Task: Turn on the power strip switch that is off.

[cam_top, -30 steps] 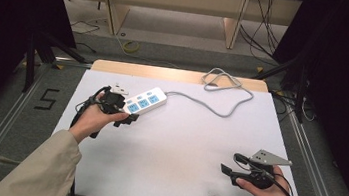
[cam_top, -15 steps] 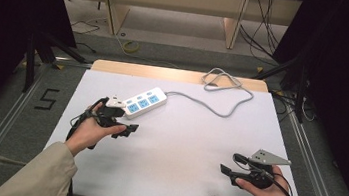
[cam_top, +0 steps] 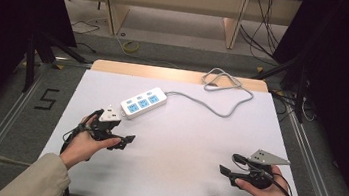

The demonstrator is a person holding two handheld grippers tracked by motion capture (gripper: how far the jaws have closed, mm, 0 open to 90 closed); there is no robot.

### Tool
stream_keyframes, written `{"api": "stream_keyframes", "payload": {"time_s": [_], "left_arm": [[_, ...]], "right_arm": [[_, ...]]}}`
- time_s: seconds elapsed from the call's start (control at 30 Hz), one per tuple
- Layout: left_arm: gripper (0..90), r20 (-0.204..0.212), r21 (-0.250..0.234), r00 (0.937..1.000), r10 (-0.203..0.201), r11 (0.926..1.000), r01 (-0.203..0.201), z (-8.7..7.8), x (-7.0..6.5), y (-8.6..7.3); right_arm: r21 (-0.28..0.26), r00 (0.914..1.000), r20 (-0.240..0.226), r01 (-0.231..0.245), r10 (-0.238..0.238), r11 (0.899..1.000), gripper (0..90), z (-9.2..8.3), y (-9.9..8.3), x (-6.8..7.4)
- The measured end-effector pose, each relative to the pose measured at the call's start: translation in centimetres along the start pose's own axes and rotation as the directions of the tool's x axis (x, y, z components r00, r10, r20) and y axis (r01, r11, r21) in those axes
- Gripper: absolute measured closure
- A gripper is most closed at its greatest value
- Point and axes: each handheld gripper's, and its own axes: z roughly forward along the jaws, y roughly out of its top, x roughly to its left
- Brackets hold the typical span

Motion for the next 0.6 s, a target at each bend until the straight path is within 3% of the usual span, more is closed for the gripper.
{"api": "stream_keyframes", "payload": {"time_s": [0.6], "left_arm": [[17.5, -0.022, 0.024, 0.9989, 0.042, 0.9989, -0.041, -0.9, -0.9, -2.6]], "right_arm": [[-0.003, 0.9999, -0.005, 0.01, -0.01, 1.0, 29.2, -0.1, 0.0, 0.0]]}}
